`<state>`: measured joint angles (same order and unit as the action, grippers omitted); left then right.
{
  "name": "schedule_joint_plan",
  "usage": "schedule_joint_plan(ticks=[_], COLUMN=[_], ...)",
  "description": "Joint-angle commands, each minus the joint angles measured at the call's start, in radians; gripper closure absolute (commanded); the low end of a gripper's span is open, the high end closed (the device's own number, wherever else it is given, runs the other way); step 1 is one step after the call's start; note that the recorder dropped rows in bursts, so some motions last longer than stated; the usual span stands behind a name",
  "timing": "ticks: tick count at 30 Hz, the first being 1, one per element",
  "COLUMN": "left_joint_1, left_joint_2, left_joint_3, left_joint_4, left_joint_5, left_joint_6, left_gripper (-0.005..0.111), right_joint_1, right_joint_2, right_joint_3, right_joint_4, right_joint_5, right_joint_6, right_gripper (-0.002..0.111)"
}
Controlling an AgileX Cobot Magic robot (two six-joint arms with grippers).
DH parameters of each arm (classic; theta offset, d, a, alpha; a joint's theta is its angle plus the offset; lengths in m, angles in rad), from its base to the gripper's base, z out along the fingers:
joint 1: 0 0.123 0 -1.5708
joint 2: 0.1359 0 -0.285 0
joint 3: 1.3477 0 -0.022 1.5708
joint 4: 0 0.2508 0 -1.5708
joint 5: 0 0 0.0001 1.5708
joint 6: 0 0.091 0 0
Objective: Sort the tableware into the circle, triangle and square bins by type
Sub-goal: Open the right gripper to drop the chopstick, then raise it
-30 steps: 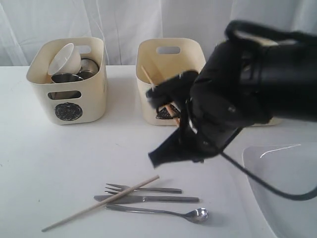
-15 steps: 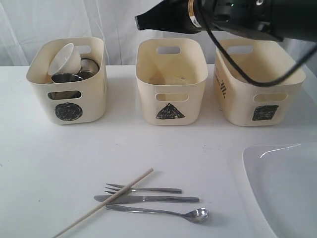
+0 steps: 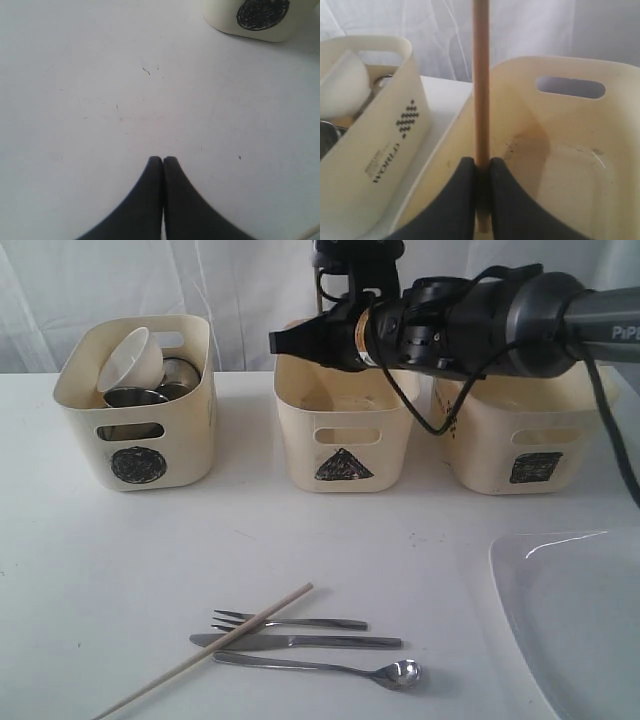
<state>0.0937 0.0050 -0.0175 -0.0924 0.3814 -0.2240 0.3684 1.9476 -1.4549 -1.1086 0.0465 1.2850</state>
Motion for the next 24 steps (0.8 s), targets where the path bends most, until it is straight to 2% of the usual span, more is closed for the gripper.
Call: schedule_joint_plan(ticks=[1, 5, 13, 18, 24], left_joint_1=[0.003, 0.003, 0.003, 0.003, 0.003], left_joint_2=[-0.005, -0.005, -0.005, -0.005, -0.005], left_joint_3=[0.009, 0.009, 0.009, 0.009, 0.009], left_joint_4=[-0.008, -0.008, -0.008, -0.008, -0.008], left_joint_5=[0.054, 0.054, 0.054, 0.054, 0.054], left_joint_6=[-0.005, -0.005, -0.005, -0.005, -0.005], left_gripper=[0.107, 0.107, 0.107, 0.107, 0.107], right_joint_1=[-0.017, -0.022, -0.022, -0.022, -0.014], right_joint_2=[0.041, 0.057, 0.057, 0.041, -0.083], right_joint_3=[-0.030, -0.034, -0.034, -0.034, -0.034], right_joint_4=[-0.017, -0.017, -0.018, -0.021, 0.003], right_joint_5=[0.060, 0.074, 0.143, 0.235, 0.244], right_joint_6=[-0.045, -0.052, -0.052, -0.052, -0.052], right_gripper=[0.108, 0.107, 0.080, 0.078, 0.078])
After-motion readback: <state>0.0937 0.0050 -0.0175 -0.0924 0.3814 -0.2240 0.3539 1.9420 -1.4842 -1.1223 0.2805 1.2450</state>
